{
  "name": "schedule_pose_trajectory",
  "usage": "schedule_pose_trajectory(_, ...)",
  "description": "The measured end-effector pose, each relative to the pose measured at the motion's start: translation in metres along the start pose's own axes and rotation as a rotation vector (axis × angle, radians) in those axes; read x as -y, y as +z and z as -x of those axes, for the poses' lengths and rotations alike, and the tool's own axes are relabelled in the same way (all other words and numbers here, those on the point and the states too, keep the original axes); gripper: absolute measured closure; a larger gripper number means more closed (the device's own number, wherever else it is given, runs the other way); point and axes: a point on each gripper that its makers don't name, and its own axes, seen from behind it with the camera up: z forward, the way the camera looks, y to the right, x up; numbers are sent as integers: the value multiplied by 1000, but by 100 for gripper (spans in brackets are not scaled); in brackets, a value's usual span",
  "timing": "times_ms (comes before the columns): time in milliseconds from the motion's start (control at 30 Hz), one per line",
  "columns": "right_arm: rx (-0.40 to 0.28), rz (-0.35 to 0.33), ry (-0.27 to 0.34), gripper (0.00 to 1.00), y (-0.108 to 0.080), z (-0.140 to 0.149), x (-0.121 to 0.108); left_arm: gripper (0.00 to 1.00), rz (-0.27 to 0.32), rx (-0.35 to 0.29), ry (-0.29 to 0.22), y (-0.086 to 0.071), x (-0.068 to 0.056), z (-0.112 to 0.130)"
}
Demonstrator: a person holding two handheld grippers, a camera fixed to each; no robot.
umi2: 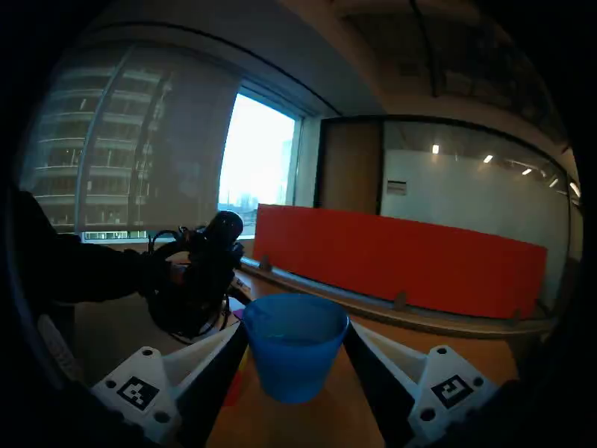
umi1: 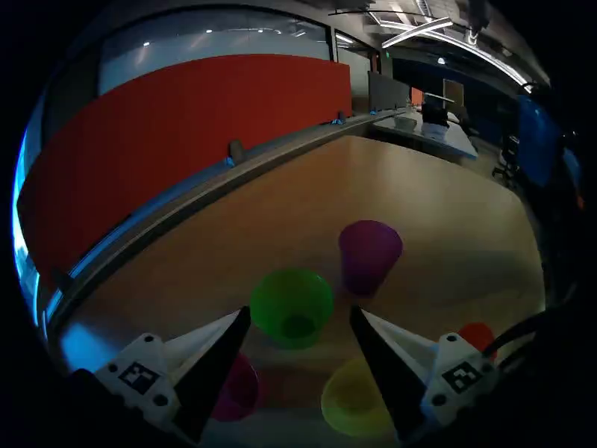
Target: Pour water
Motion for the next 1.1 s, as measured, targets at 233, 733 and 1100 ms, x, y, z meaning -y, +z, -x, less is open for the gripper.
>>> schedule_pose_trajectory(233,2,2,2,9,-3,2,-1,1,-27,12,15,13,5,-4)
schedule_pose_trajectory(733,1,7,11,9,-8,7,-7,1,-62,56,92,21,7,3)
schedule_pose_trajectory(1100,3,8,14,9,-9,9,-8,1,-62,55,76,26,7,3)
